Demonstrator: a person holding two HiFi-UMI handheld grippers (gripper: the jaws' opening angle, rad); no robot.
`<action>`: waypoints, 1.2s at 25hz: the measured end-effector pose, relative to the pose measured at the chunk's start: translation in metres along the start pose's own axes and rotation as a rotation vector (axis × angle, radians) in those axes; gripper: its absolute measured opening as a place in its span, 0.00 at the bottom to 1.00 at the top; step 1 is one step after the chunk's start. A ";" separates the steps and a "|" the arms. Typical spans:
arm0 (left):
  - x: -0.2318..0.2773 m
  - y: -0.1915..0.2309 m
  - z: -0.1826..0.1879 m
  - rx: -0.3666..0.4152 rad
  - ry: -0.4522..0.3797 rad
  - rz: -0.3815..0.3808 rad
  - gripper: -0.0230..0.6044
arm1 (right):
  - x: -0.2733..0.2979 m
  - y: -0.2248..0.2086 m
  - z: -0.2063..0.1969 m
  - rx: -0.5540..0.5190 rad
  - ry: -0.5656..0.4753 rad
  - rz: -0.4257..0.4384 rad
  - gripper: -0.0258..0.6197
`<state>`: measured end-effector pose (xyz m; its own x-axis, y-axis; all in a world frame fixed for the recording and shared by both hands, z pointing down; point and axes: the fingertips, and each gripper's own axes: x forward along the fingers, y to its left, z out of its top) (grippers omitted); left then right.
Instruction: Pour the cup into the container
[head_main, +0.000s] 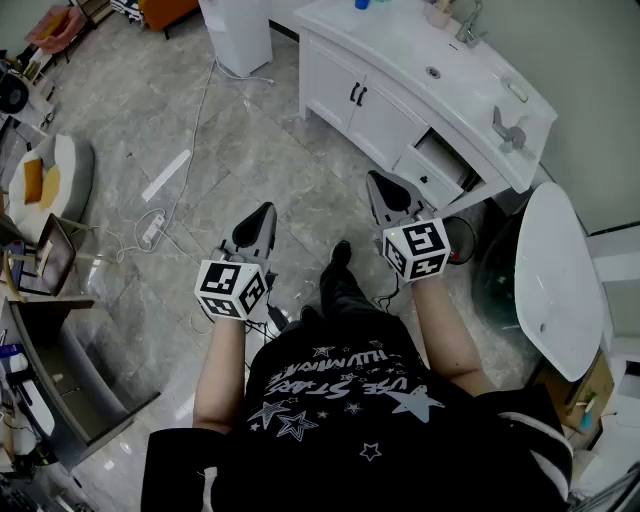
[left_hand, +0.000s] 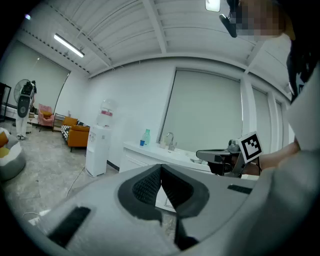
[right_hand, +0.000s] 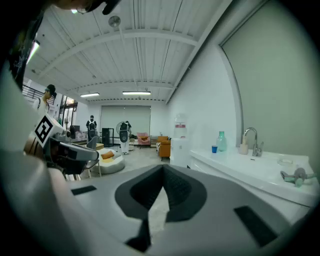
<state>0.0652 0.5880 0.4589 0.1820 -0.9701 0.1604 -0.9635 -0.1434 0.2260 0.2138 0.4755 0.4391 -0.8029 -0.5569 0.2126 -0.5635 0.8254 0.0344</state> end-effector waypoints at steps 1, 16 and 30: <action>0.001 -0.002 -0.001 0.000 0.002 -0.001 0.05 | -0.001 -0.001 -0.001 0.001 -0.001 -0.001 0.05; 0.031 0.007 0.009 0.014 0.012 -0.020 0.06 | 0.007 -0.023 0.000 0.031 -0.012 -0.030 0.05; 0.143 0.069 0.035 0.016 0.038 0.017 0.05 | 0.116 -0.117 0.009 0.074 -0.030 -0.027 0.33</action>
<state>0.0179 0.4327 0.4640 0.1724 -0.9644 0.2004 -0.9695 -0.1302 0.2075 0.1848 0.3140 0.4512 -0.7918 -0.5826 0.1834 -0.5973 0.8013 -0.0331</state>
